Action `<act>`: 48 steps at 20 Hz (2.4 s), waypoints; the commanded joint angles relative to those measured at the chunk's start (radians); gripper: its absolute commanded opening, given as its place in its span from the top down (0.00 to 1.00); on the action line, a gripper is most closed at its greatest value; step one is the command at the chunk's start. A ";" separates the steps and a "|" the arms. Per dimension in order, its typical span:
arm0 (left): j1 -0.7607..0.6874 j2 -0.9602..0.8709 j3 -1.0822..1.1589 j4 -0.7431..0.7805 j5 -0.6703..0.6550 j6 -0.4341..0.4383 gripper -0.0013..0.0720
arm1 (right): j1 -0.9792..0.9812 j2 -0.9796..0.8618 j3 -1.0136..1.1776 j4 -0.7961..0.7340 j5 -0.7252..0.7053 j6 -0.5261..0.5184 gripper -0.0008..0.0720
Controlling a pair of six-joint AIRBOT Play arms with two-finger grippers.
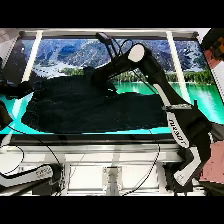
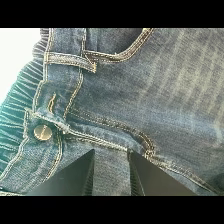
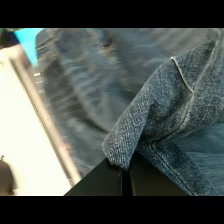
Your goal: Fold the clothes and pants, and hang the long-sleeved shirts on hangers.
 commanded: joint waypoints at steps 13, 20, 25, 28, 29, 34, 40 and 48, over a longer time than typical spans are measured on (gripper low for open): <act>0.000 -0.001 0.000 0.000 -0.005 0.001 0.66 | -0.104 -0.019 -0.005 -0.031 0.001 -0.064 0.32; -0.005 0.000 0.000 -0.002 -0.041 0.001 0.66 | -0.348 -0.089 -0.068 0.053 -0.004 0.316 0.33; -0.042 0.000 0.000 -0.003 -0.065 0.000 0.66 | -0.328 -0.198 -0.068 0.069 0.043 0.315 0.37; -0.067 0.000 0.000 -0.003 -0.064 0.001 0.66 | -0.328 -0.243 -0.068 0.068 0.113 0.292 0.37; -0.074 0.000 0.000 -0.003 -0.064 0.001 0.66 | -0.327 -0.249 -0.068 0.074 0.123 0.266 0.37; -0.077 0.000 0.000 -0.003 -0.064 0.001 0.66 | -0.320 -0.264 -0.068 0.073 0.170 0.118 0.37; -0.077 0.000 0.000 -0.003 -0.064 0.001 0.66 | -0.303 -0.299 -0.068 0.101 0.199 0.015 0.37; -0.077 0.000 0.000 -0.004 -0.064 0.001 0.66 | -0.266 -0.337 -0.068 0.143 0.199 -0.023 0.44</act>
